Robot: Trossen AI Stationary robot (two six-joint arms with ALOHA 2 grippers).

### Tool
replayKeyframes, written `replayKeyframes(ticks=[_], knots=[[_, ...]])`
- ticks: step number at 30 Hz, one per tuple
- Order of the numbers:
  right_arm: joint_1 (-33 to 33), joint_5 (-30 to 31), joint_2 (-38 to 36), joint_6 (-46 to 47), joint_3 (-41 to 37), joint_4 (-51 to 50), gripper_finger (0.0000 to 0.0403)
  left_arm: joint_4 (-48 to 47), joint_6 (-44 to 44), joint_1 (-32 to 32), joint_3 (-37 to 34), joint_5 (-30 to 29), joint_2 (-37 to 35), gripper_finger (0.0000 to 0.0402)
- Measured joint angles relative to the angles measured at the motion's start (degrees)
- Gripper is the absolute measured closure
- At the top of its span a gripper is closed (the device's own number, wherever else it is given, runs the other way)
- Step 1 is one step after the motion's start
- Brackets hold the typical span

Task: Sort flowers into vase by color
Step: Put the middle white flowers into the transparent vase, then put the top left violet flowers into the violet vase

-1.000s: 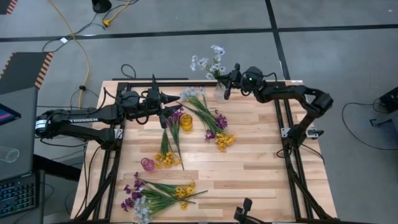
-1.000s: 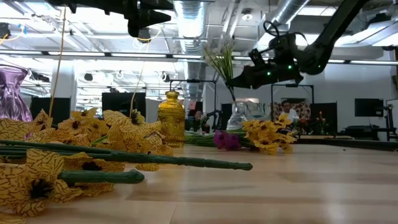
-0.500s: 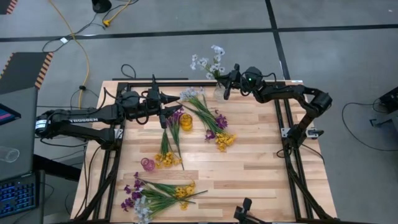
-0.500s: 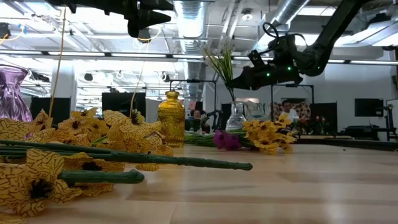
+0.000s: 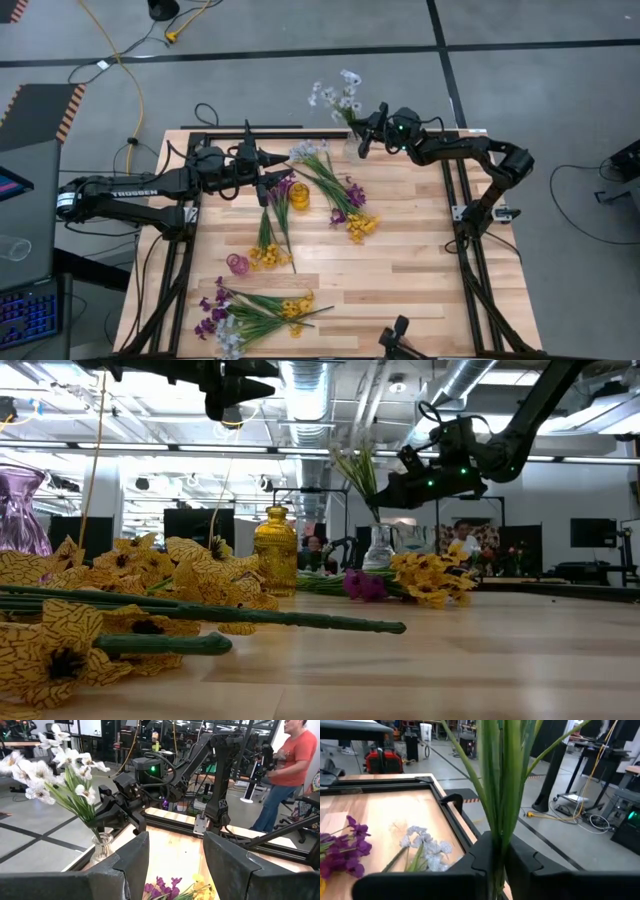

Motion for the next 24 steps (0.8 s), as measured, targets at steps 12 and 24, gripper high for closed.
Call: replayKeyframes(ticks=[12,24], knots=[[0.0,0.0,0.0,0.0,0.0,-1.6,0.0224,-0.3,0.0,0.0,0.0,0.0,0.0,0.0228],[-0.1,0.2,-10.3,-0.5,0.0,-24.4,0.0211,-0.4,0.0,0.0,0.0,0.0,0.0,0.0228]])
